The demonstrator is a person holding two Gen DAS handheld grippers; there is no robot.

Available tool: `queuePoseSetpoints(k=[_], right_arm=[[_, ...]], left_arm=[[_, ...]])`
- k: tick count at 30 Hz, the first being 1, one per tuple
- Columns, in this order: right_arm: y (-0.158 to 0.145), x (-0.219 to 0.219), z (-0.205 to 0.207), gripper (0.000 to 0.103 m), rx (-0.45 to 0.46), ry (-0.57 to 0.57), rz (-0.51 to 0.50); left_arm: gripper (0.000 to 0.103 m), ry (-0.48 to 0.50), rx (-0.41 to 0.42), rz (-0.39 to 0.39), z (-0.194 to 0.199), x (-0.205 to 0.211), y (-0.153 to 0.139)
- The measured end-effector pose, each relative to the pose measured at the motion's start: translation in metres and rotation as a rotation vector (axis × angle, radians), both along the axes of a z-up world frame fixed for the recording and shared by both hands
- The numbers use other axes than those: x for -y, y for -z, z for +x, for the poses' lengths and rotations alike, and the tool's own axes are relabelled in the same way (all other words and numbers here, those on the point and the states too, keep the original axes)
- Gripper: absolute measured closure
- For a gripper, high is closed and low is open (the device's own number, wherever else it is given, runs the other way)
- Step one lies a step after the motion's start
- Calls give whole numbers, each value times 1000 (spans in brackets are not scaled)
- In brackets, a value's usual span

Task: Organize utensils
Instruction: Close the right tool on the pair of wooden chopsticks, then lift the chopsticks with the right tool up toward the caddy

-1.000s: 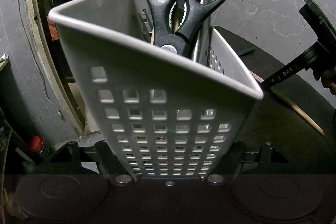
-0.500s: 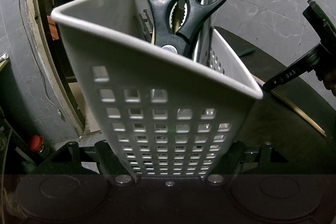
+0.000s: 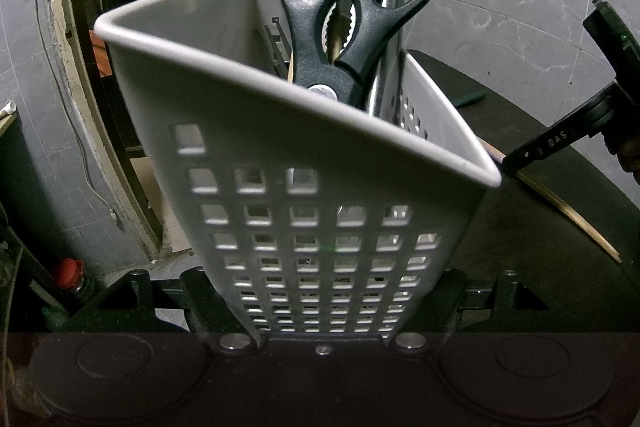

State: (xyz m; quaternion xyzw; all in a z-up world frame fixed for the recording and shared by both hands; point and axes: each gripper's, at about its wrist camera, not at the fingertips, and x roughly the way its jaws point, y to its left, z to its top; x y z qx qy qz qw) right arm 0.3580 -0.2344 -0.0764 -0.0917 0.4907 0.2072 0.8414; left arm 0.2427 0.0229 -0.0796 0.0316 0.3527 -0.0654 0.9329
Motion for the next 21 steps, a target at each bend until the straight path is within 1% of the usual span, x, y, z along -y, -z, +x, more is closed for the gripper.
queuePoseSetpoints(k=[6, 12, 15, 17, 21], right_arm=[[-3, 3, -6, 89, 26, 1, 27], [-3, 7, -9, 89, 28, 14, 51], [-8, 12, -12, 89, 48, 24, 97], [-11, 17, -15, 89, 72, 25, 140], [-19, 22, -23, 89, 124, 21, 191]], left_arm=[[26, 0, -2, -1, 0, 0, 0], [26, 0, -4, -1, 1, 0, 1], [26, 0, -4, -2, 1, 0, 1], [26, -1, -4, -2, 1, 0, 1], [26, 0, -4, -1, 1, 0, 1]])
